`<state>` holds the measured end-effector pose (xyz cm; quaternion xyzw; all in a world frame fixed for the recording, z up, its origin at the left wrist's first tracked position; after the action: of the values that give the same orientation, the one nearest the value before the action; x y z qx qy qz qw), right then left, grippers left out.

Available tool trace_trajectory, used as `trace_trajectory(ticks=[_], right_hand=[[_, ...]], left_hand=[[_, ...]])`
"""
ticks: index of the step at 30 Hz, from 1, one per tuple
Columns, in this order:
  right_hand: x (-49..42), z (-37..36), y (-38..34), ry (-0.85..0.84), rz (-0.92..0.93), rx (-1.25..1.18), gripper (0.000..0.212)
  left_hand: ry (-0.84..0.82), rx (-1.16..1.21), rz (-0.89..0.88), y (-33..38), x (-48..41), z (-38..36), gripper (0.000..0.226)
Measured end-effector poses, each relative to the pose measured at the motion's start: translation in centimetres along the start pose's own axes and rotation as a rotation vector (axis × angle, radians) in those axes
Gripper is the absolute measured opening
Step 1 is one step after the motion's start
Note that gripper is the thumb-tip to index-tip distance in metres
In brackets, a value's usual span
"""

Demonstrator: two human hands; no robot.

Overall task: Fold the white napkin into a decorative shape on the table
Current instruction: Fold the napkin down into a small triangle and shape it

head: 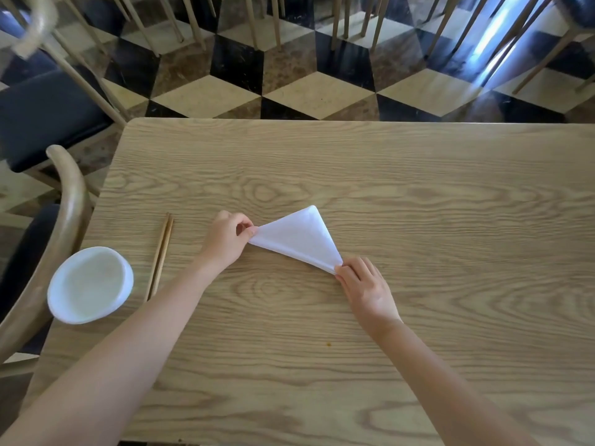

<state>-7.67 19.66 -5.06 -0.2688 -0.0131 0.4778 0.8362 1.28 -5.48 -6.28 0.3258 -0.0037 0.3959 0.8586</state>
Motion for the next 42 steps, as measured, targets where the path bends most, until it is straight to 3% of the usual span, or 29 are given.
trace_trajectory(ticks=[3, 5, 8, 10, 13, 17, 22, 24, 27, 30, 32, 34, 37, 42], right_hand=[[0.0, -0.1, -0.3, 0.017, -0.001, 0.007, 0.025], [0.0, -0.1, -0.3, 0.021, -0.007, 0.006, 0.025], [0.1, -0.1, -0.3, 0.026, 0.008, 0.001, 0.022], [0.3, 0.0, -0.3, 0.035, 0.029, 0.01, 0.021], [0.4, 0.1, -0.3, 0.044, 0.07, 0.034, 0.022], [0.5, -0.3, -0.1, 0.077, 0.058, 0.029, 0.032], [0.2, -0.7, 0.1, 0.06, 0.009, 0.014, 0.031], [0.2, -0.6, 0.0, 0.044, 0.024, 0.032, 0.031], [0.2, -0.3, -0.1, 0.031, 0.037, 0.037, 0.034], [0.1, -0.3, 0.1, 0.027, 0.009, 0.02, 0.03], [-0.1, -0.1, 0.3, 0.024, -0.052, -0.033, 0.018], [-0.3, 0.5, 0.5, 0.025, -0.15, -0.109, 0.006], [-1.7, 2.4, 0.1, 0.087, -0.306, -0.34, 0.018], [-5.6, 5.7, -2.7, 0.169, -0.273, -0.515, 0.014]], left_hand=[[0.211, -0.028, -0.075, 2.5, 0.4, 2.1, 0.017], [0.341, -0.077, -0.261, 6.9, 1.5, 2.3, 0.029], [0.136, -0.234, -0.528, 11.6, 2.9, -3.4, 0.049], [0.006, -0.384, -0.488, 10.1, 2.5, -6.6, 0.062], [0.008, -0.497, -0.383, 6.4, 2.0, -7.4, 0.079], [0.031, -0.407, -0.384, 6.5, 2.1, -7.0, 0.066], [0.086, -0.051, -0.282, 6.8, 0.3, -5.1, 0.033], [0.007, 0.012, -0.239, 7.5, -0.5, -4.7, 0.029], [-0.264, 0.112, -0.09, 7.6, -1.6, -4.8, 0.037], [-0.398, 0.139, -0.117, 8.3, -1.3, -4.4, 0.022], [-0.339, 0.191, -0.189, 9.1, -0.5, -3.4, 0.012], [-0.251, 0.231, -0.281, 9.7, 0.8, -2.4, 0.025], [-0.126, 0.276, -0.371, 10.2, 2.7, -1.3, 0.022], [0.022, 0.287, -0.536, 11.4, 4.8, -0.8, 0.016]])
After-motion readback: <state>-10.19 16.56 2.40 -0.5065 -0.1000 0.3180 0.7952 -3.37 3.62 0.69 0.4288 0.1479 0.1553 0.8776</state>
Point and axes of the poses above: each hand's wrist, its own x-axis away from the middle knuckle, its own z-axis out of the back of the hand, y = z × x, the point moved 8 cm from there along -x, towards the middle knuckle, and after that the axes turned 3 degrees about -x, right-handed, at the moved point
